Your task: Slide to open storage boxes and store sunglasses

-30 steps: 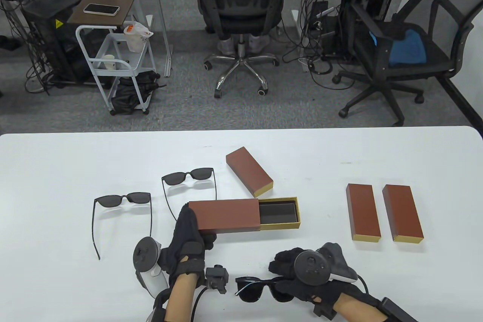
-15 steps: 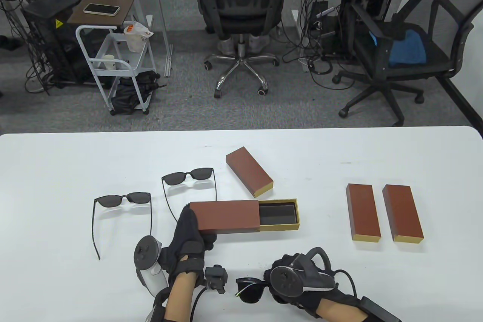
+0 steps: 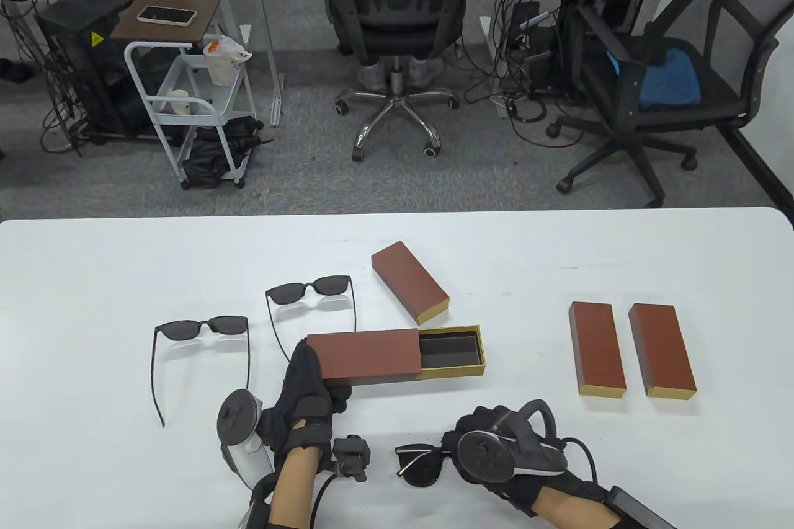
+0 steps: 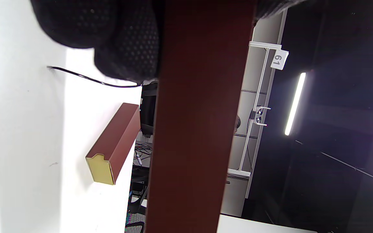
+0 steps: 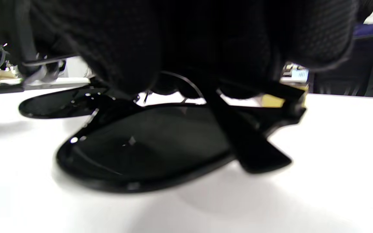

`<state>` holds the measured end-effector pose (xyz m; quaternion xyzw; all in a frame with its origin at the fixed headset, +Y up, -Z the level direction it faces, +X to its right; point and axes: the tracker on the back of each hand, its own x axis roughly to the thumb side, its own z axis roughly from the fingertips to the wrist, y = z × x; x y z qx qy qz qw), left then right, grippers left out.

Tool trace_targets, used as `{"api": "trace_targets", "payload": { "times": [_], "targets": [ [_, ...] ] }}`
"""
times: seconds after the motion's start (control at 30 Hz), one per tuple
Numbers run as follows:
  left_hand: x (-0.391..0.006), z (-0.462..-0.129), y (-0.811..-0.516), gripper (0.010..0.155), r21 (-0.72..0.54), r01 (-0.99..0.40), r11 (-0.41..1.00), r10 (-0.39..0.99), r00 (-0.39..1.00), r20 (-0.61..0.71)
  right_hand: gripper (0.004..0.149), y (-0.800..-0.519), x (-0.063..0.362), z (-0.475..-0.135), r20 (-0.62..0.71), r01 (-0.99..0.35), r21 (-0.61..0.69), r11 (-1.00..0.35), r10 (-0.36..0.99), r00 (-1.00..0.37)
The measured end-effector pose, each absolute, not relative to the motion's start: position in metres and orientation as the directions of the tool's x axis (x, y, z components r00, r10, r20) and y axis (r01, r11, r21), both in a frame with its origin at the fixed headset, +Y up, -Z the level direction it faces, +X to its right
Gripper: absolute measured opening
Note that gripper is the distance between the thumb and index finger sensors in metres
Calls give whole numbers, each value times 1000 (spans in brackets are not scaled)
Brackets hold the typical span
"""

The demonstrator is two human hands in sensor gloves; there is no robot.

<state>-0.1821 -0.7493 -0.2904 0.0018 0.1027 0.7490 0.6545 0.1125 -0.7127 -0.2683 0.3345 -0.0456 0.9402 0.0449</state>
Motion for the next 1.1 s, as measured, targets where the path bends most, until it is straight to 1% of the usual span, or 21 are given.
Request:
{"api": "trace_targets", "payload": {
  "times": [0.17,0.3,0.4,0.47,0.57,0.7,0.97,1.03,1.1],
  "targets": [
    [-183,-291,-750,72,154,-981,-117,981,-138,-137,38,-663,135,-276,587,-168,-141,-976,54,-808],
    [-183,-291,-751,72,150,-983,-104,982,-126,-144,37,-625,148,-281,553,-168,-226,-959,16,-833],
    [-182,-291,-751,72,145,-985,-96,982,-117,-145,37,-605,151,-285,525,-129,-289,-948,-44,-850],
    [-181,-291,-751,72,141,-986,-94,983,-115,-145,37,-595,150,-288,497,-79,-329,-941,-102,-862],
    [-179,-291,-751,72,127,-987,-96,983,-114,-147,37,-586,149,-294,455,6,-377,-926,-191,-870],
    [-175,-291,-751,72,102,-990,-101,983,-115,-144,37,-582,146,-296,410,91,-381,-920,-256,-875],
    [-166,-291,-748,71,45,-995,-94,985,-100,-138,37,-584,141,-293,401,185,-368,-911,-335,-853],
    [-163,-291,-748,72,30,-992,-126,981,-129,-141,36,-585,140,-293,398,211,-367,-906,-358,-845],
    [-161,-291,-747,72,16,-990,-138,980,-139,-145,36,-586,139,-293,404,209,-364,-907,-357,-843]
  ]
}}
